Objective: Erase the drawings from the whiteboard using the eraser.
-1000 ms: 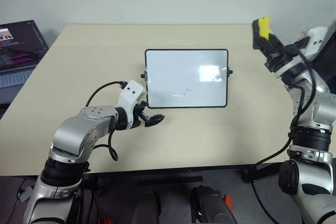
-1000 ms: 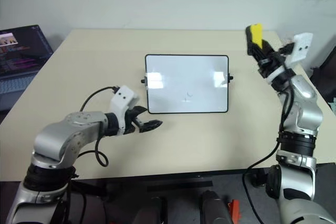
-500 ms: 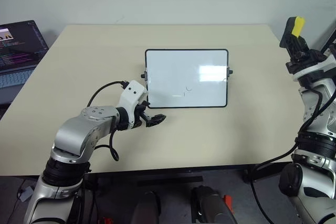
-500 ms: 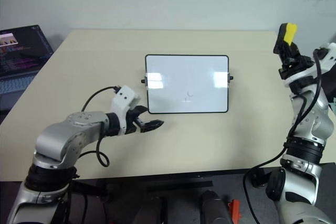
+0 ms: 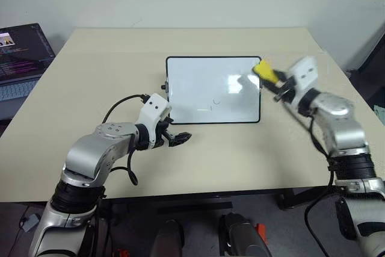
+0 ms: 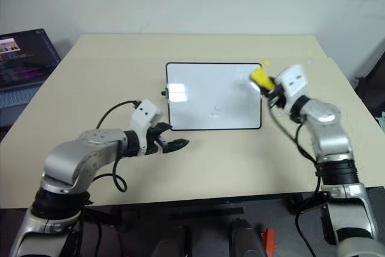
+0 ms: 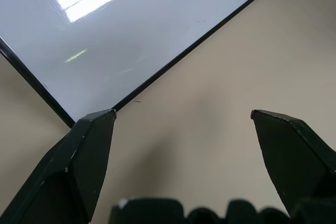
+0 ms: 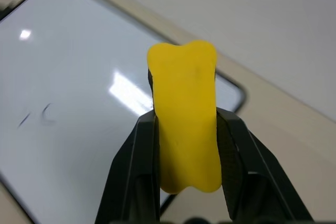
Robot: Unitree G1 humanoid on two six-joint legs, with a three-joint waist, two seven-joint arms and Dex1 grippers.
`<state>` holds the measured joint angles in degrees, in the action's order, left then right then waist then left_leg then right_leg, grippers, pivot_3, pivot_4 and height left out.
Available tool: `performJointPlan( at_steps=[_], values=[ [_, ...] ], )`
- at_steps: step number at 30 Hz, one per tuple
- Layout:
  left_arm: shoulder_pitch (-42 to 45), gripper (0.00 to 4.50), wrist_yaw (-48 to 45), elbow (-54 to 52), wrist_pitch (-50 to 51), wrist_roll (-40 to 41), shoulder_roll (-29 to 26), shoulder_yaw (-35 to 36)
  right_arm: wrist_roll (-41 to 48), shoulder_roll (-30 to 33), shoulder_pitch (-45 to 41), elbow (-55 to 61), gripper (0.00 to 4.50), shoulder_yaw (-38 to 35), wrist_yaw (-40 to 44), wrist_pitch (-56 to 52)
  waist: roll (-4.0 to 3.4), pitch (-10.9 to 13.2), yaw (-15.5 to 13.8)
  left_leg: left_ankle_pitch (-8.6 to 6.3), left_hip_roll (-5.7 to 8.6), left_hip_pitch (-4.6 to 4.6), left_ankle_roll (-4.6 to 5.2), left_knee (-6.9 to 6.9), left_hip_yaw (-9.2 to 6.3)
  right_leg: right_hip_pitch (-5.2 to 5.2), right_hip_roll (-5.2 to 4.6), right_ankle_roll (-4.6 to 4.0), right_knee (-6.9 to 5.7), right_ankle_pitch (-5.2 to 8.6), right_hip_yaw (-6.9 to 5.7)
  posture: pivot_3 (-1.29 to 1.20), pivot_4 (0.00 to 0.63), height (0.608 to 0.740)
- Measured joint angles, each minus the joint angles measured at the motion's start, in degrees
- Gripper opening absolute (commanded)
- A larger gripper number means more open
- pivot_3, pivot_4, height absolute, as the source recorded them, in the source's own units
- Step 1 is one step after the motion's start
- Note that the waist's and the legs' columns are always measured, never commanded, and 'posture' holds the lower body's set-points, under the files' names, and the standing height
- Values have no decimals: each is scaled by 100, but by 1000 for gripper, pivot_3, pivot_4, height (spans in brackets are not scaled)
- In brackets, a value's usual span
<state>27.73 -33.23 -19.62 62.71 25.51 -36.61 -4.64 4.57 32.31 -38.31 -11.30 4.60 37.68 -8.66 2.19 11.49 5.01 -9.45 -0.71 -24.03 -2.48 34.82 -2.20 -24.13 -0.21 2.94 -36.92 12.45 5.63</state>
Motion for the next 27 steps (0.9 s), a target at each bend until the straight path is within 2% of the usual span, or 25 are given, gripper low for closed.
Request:
performJointPlan(
  at_steps=[6, 12, 18, 27],
  values=[
    [46, 4500, -6, 55, -67, -13, 30, -84, -1175, -179, -869, -654, 1090, 1159, 282, 648, 0, 0, 6, 0, -1, 1, 0, 0, -1, -1, 0, 0, -3, 0, -3, 0, 150, 740],
    [139, 4500, 1, 80, -67, -12, 48, -138, -2019, -514, -1381, -1465, 1090, 1821, 255, 1082, 0, 0, -20, 0, 0, -4, -1, -1, -5, -1, -1, 0, 0, 0, -6, 0, 150, 740],
    [139, 4500, 16, 80, -59, -10, 54, -138, -2561, -600, -1540, -1976, 1090, 2031, 87, 1255, 0, 0, -21, 0, 0, -3, -1, 0, -7, -1, -1, 0, -5, -1, -6, 0, 150, 740],
    [169, 4500, 47, 81, -48, -12, 99, -138, -2832, -642, -1604, -2126, 1090, 2047, 9, 1396, 1, 0, -16, 1, 0, 4, -1, 8, -7, 7, -1, 0, -8, -1, -6, 0, 150, 740]
  ],
)
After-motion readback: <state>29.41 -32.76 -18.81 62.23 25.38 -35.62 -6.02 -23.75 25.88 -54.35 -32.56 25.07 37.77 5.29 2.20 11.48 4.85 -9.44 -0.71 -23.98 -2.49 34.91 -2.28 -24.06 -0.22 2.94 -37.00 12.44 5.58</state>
